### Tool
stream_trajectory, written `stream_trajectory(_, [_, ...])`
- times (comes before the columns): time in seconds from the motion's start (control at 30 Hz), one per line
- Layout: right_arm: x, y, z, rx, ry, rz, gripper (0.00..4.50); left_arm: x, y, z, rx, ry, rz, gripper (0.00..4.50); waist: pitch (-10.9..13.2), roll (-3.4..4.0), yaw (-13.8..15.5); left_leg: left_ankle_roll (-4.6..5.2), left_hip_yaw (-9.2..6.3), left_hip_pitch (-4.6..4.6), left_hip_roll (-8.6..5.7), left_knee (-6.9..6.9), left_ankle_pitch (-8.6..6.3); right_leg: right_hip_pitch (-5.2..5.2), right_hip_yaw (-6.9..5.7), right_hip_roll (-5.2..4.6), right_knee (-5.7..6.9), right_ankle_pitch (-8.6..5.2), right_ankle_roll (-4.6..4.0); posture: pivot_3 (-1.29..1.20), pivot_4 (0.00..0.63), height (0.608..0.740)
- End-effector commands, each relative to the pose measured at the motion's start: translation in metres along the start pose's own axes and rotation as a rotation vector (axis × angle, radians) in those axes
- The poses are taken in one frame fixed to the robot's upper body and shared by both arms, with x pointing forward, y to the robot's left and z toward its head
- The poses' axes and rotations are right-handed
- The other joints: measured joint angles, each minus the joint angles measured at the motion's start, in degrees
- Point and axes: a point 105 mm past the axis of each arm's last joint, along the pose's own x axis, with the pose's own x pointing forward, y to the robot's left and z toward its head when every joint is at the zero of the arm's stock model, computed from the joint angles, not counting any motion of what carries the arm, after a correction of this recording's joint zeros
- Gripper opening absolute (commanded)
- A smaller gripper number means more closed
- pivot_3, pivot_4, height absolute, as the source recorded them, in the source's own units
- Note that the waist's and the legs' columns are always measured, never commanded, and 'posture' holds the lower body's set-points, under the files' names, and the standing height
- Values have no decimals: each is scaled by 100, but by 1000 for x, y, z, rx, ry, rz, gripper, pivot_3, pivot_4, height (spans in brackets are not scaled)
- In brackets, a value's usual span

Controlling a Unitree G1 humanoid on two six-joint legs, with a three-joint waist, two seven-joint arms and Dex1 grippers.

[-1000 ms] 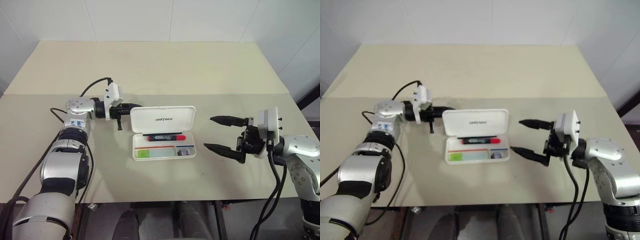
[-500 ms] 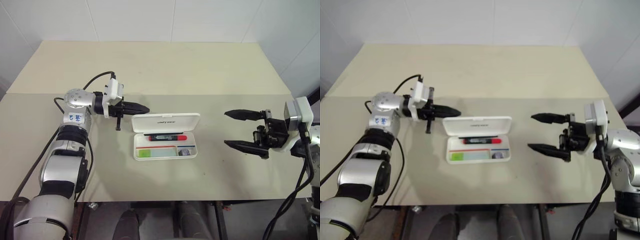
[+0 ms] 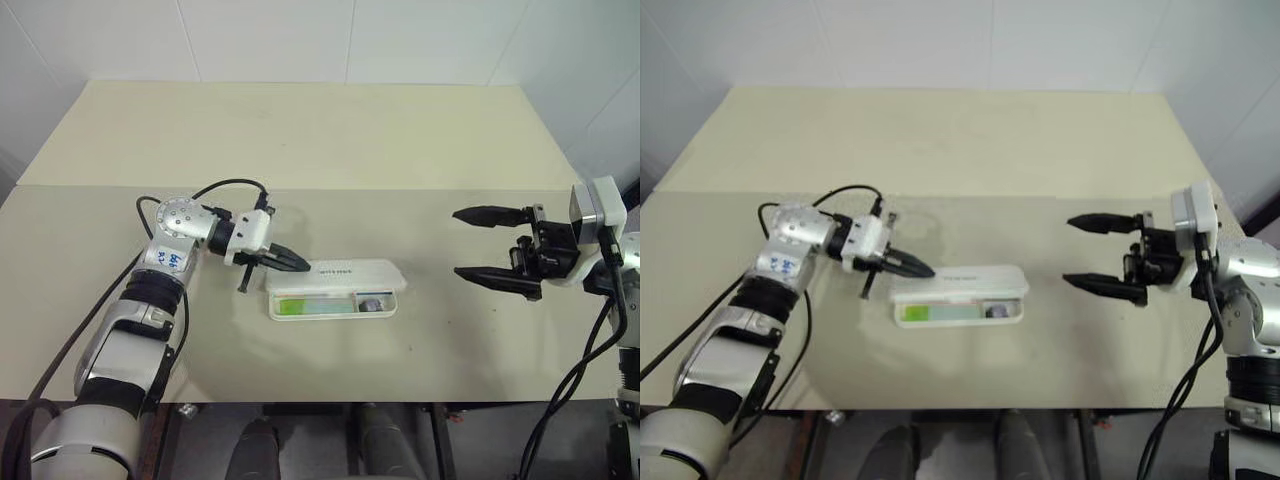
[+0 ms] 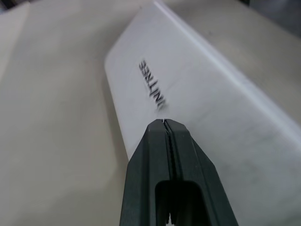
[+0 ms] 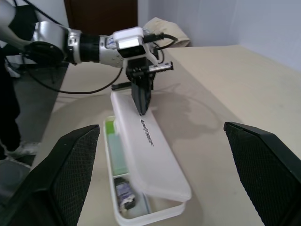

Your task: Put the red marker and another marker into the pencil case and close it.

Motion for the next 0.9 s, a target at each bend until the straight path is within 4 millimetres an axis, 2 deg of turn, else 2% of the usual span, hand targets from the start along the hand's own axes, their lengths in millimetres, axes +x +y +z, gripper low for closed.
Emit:
stream_trajectory(0.03, [-3, 5, 11, -41, -15, 34, 4500, -2, -7, 0, 82, 74, -146, 44, 0, 0, -2, 0, 0, 0, 0, 0, 0, 0, 0, 0, 0, 0, 0, 0, 150, 740])
stream_trajectory(0.23, [-3, 4, 11, -48, -12, 25, 4500, 6, -15, -10, 165, 152, -229, 44, -1, 1, -3, 0, 0, 2, 0, 3, 0, 1, 1, 0, 1, 0, -1, 0, 150, 740])
stream_trajectory(0.6, [-2, 6, 11, -51, -9, 16, 4500, 20, -17, -14, 343, 211, -296, 44, -8, 11, 9, 0, 0, 6, 0, 4, 0, 5, 2, 0, 2, 0, -1, 0, 150, 740])
stream_trajectory(0.73, [-1, 4, 12, -56, -5, 16, 4500, 26, -6, -4, 333, 143, -219, 44, -9, 14, 15, 0, 0, 6, -1, 8, 0, 8, 2, 0, 2, 0, -1, 0, 150, 740])
stream_trajectory(0.9, [-1, 5, 12, -59, -1, 19, 4500, 21, 16, 19, 187, -57, -16, 44, -8, 15, 8, 1, 0, 3, 0, 12, 0, 8, 3, 2, 1, 0, -1, 0, 150, 740])
